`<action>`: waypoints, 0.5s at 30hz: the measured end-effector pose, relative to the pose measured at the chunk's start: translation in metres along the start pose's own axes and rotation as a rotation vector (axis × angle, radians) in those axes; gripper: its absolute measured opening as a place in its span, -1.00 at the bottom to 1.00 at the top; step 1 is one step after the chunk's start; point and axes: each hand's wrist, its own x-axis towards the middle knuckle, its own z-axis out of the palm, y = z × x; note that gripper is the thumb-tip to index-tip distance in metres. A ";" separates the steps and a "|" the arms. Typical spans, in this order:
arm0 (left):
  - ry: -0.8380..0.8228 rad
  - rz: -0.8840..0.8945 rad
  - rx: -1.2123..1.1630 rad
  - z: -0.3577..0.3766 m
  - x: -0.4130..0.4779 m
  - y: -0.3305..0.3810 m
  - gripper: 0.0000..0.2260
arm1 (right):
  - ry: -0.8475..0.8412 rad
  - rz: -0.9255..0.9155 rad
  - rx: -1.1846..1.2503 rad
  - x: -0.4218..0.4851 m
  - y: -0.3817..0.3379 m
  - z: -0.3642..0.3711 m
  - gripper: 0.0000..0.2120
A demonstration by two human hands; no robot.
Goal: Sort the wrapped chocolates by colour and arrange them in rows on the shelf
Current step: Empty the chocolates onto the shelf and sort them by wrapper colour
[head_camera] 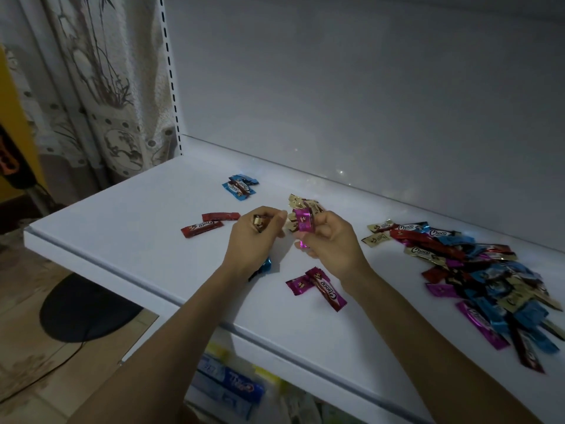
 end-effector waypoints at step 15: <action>0.067 -0.811 -0.861 -0.022 -0.015 0.046 -0.63 | -0.031 -0.106 0.073 -0.030 -0.032 0.065 -0.85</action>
